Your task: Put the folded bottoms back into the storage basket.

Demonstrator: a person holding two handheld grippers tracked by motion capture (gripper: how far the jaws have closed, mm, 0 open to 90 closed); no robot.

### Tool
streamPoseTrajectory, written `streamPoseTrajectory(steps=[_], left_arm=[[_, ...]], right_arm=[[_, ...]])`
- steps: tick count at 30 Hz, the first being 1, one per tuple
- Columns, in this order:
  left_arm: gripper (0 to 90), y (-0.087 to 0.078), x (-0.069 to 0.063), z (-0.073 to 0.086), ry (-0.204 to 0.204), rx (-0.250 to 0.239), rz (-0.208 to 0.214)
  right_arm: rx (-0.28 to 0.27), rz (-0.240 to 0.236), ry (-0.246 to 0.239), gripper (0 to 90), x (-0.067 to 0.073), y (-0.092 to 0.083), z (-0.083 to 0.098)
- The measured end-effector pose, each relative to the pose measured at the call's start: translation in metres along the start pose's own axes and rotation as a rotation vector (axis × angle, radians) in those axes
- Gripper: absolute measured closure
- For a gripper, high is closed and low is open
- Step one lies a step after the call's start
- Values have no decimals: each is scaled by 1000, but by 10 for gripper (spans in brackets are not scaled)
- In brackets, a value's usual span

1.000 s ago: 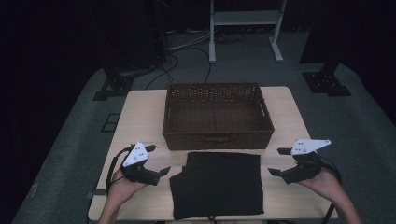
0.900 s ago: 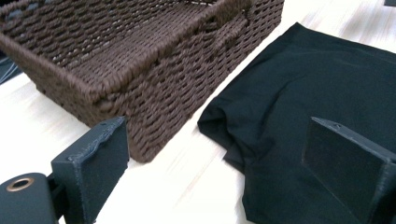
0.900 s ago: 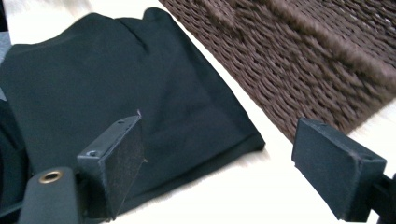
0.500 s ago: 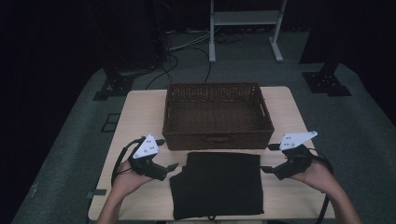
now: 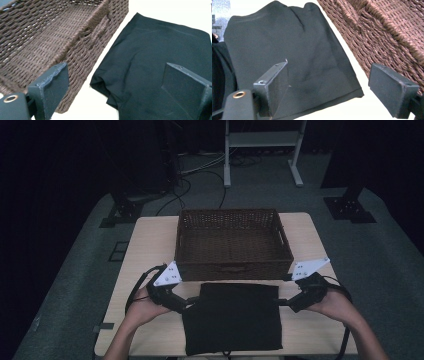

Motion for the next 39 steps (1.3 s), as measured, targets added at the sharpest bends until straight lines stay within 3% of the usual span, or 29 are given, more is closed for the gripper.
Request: streamPoseTrajectory(steps=[16,39], left_arm=[[66,24,-14,-15,65,69,79],[65,48,-25,-14,86,138,164]], right_arm=[[54,-42,-46,159,6,11,-7],[130,-85,-87,159,10,31,-14]])
Point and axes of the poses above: each handheld gripper's, and its own axes: y roughly forward along the jaws, z roughly out of its underside, x roughly to its left, the point moved 4 cm from there along y, roughly forward along the jaws
